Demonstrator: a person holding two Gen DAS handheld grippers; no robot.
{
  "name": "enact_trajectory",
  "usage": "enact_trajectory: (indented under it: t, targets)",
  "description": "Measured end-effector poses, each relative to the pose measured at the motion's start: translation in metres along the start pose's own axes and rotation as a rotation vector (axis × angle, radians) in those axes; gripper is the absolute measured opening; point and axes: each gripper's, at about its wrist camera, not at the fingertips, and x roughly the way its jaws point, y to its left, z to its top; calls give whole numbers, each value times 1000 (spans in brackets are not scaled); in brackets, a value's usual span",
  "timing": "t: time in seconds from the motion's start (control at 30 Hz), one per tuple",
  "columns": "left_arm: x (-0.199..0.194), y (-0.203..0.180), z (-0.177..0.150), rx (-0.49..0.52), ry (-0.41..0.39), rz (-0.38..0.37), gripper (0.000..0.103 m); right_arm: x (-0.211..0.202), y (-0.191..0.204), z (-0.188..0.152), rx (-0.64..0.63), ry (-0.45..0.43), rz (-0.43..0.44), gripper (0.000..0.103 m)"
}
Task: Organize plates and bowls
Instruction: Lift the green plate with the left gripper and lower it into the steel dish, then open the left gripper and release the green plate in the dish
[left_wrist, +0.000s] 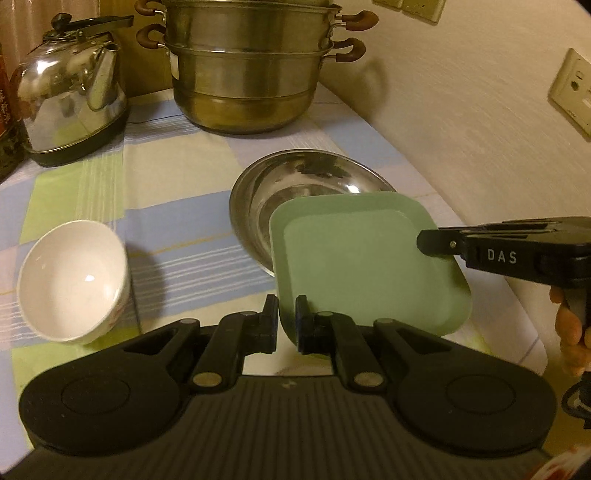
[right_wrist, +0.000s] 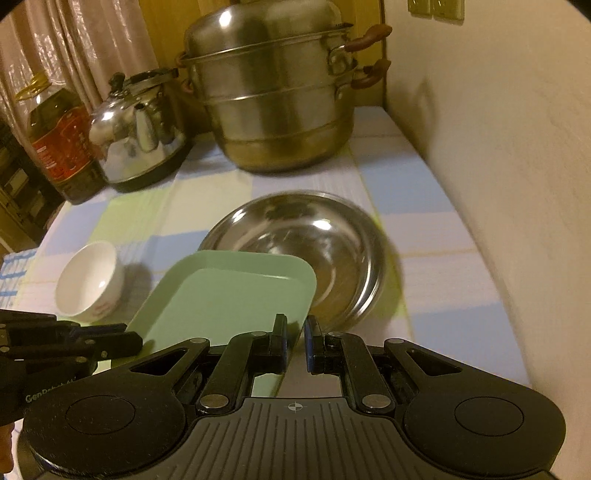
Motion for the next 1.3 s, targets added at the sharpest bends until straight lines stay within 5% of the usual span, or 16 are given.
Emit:
enact_trajectory:
  t: [0.67,1.13,1.23,1.3]
  targets:
    - [78,-12,30,-66,50,113,8,89,-46,30,-100,-6,64,10]
    - [99,-14,41,-93,81,148,9,111,-59,37,-104,20,67,10]
    - [98,-15,43,-94,70,152,9,106,-63,37,-78,-8,75,15]
    - [97,-16,45,-87,66,160,10,102,-63,38,-74,-20,82,30]
